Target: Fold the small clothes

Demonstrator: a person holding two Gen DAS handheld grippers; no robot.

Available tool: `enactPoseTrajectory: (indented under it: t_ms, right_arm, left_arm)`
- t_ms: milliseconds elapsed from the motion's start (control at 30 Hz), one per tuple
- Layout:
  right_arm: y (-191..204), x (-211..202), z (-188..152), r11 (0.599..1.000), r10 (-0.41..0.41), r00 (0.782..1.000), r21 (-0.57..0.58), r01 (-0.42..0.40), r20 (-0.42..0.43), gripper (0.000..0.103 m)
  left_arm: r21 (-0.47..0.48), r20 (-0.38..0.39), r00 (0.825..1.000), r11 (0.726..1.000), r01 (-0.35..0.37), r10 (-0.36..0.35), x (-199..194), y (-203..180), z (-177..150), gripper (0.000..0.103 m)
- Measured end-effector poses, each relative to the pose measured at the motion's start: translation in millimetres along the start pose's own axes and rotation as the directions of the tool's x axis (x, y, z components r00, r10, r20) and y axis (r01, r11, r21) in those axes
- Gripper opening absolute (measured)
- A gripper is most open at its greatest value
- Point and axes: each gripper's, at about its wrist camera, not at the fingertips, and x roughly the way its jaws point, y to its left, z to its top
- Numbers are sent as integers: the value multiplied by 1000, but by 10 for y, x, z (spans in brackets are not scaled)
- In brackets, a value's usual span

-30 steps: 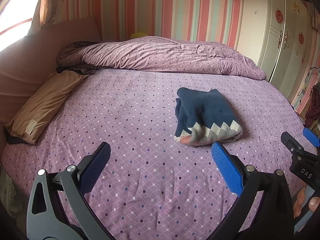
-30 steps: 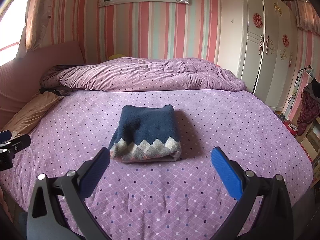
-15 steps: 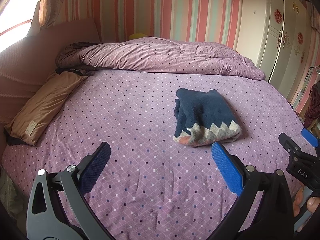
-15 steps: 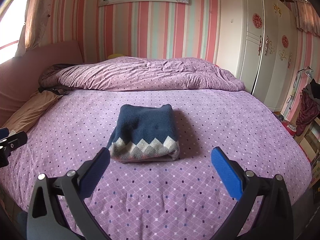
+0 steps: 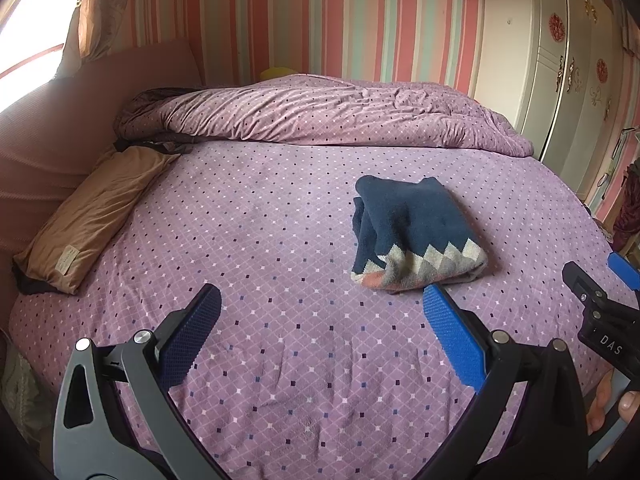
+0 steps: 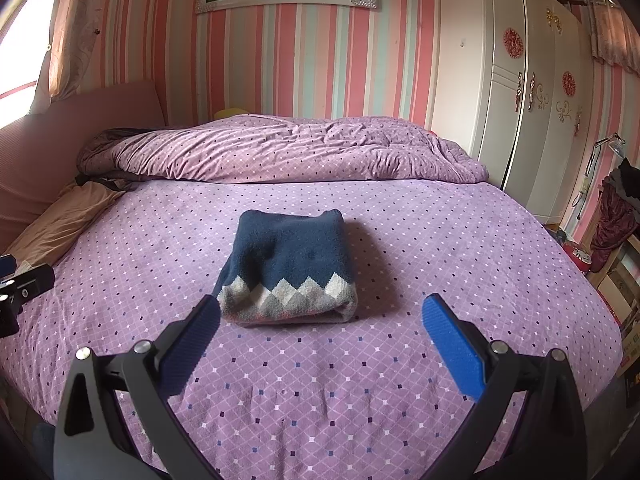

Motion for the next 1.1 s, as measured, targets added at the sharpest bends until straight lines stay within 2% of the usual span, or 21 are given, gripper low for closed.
enactPoseTrajectory:
  t_ms: [1100]
  right_arm:
    - [-18,-26,16,1000,-24,1000,3,24,11,101]
  left_arm:
    - [41,32,999,999,-23,22,-75,-60,36,100]
